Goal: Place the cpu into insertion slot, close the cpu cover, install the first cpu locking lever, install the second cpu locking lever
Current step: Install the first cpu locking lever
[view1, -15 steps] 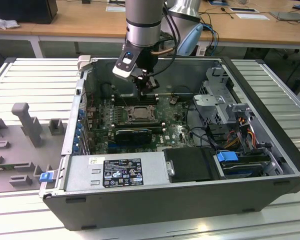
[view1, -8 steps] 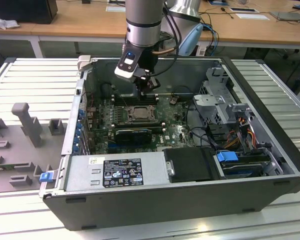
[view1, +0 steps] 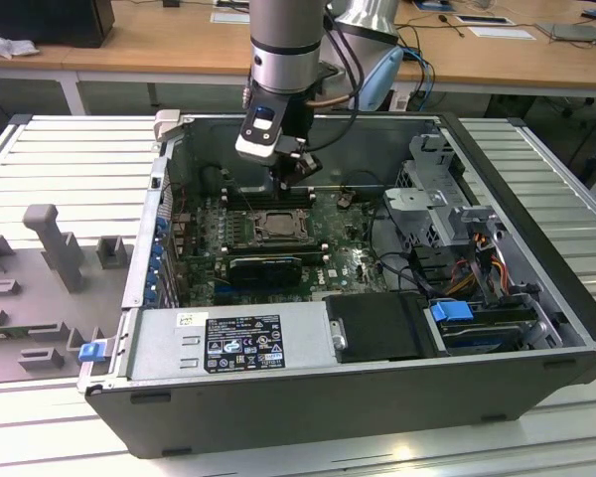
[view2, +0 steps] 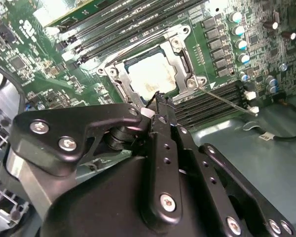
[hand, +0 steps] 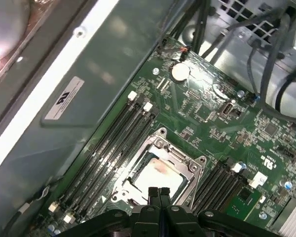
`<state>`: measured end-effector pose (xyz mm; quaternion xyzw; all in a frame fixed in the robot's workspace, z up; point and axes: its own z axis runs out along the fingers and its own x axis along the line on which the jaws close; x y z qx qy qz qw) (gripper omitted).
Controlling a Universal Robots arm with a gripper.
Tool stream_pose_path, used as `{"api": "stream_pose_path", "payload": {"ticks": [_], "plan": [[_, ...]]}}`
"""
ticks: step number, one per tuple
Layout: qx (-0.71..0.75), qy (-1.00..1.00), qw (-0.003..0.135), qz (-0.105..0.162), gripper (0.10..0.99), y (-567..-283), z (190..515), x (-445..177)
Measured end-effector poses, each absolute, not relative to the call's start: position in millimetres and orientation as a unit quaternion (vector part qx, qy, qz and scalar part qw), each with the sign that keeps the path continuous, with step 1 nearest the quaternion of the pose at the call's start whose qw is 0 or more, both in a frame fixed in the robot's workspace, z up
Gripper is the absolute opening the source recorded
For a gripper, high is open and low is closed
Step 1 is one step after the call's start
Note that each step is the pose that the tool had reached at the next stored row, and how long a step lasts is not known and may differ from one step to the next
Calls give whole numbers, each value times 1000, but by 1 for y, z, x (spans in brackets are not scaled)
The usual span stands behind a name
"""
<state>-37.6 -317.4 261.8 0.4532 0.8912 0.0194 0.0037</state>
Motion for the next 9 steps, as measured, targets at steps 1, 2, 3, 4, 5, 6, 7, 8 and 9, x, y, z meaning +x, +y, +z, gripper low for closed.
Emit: {"api": "stream_pose_path", "payload": {"ticks": [1,2,3,4,5,6,7,8,9], "plan": [[441,897,3,19,106,-317,262,-38],[433,901,3,19,106,-317,262,-38],[425,905,3,20,106,-317,262,-38],[410,912,3,20,106,-317,262,-38],[397,918,2,20,106,-317,262,-38],[385,923,2,20,106,-317,262,-38],[376,926,2,20,106,-317,262,-38],[365,931,2,20,106,-317,262,-38],[357,934,2,20,106,-317,262,-38]]}}
